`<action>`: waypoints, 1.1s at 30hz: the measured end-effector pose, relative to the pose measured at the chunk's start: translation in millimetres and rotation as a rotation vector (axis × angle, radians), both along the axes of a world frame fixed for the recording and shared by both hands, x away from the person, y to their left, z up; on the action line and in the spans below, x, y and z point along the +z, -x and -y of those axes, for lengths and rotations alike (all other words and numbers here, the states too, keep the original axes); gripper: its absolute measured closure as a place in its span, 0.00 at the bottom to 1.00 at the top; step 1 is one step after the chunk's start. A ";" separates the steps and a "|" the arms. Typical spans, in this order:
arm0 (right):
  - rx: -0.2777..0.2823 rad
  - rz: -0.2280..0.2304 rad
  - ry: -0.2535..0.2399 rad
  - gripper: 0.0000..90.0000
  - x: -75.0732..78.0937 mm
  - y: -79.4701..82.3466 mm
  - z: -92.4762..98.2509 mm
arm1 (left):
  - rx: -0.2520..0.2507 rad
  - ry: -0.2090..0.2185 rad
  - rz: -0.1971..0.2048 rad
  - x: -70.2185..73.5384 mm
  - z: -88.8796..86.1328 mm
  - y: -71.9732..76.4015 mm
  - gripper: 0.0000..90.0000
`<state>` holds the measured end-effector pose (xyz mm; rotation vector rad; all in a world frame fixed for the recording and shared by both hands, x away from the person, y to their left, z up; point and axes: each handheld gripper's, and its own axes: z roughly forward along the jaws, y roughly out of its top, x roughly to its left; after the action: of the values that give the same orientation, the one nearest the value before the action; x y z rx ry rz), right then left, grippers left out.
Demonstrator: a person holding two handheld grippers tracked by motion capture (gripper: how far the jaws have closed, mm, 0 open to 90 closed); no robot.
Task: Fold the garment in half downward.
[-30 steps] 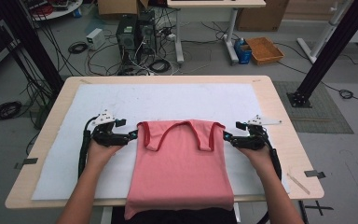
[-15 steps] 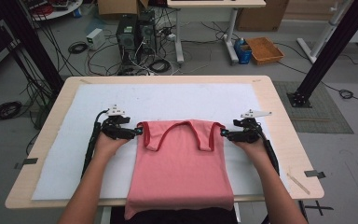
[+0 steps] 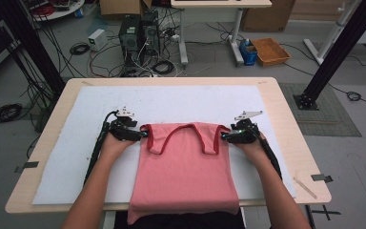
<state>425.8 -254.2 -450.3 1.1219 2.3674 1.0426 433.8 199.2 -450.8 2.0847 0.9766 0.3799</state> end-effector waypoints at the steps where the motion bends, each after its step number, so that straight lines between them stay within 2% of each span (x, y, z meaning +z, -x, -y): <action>1: 0.011 -0.006 -0.007 0.58 0.7 1.0 -0.1 | -0.002 -0.009 0.008 0.3 0.6 0.5 0.38; 3: 0.017 -0.004 -0.007 0.65 1.0 1.9 -0.3 | -0.016 -0.018 0.015 1.2 1.4 1.5 0.48; 5: 0.021 -0.004 -0.010 0.77 1.4 3.1 -0.9 | -0.028 -0.011 0.018 1.2 3.9 2.6 0.60; 7: 0.020 -0.011 -0.021 0.84 1.3 3.3 -1.2 | -0.034 -0.020 0.027 1.4 6.8 3.8 0.65; 13: 0.034 -0.005 -0.014 0.90 2.1 3.2 -1.6 | -0.062 -0.047 0.057 2.9 10.5 5.8 0.87; 17: 0.037 0.023 0.029 0.91 4.7 4.4 -3.2 | -0.061 -0.068 0.081 6.4 9.6 6.0 0.91; 19: 0.029 0.030 0.033 0.91 6.1 3.8 -3.1 | -0.053 -0.067 0.092 8.6 7.5 6.0 0.92; 26: 0.010 0.058 0.017 0.91 13.9 -0.6 -3.0 | -0.023 -0.037 0.107 10.8 -0.9 3.6 0.92; 29: -0.003 0.057 0.010 0.91 15.2 -2.9 -1.6 | -0.004 -0.004 0.115 11.3 -4.5 1.1 0.92; 33: -0.015 0.060 -0.003 0.91 19.0 -8.7 -0.3 | 0.000 -0.009 0.101 13.1 -4.3 -4.3 0.92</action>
<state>434.5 -253.9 -431.2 1.0922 2.3089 1.0600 438.2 203.5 -437.7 2.0531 0.9172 0.4858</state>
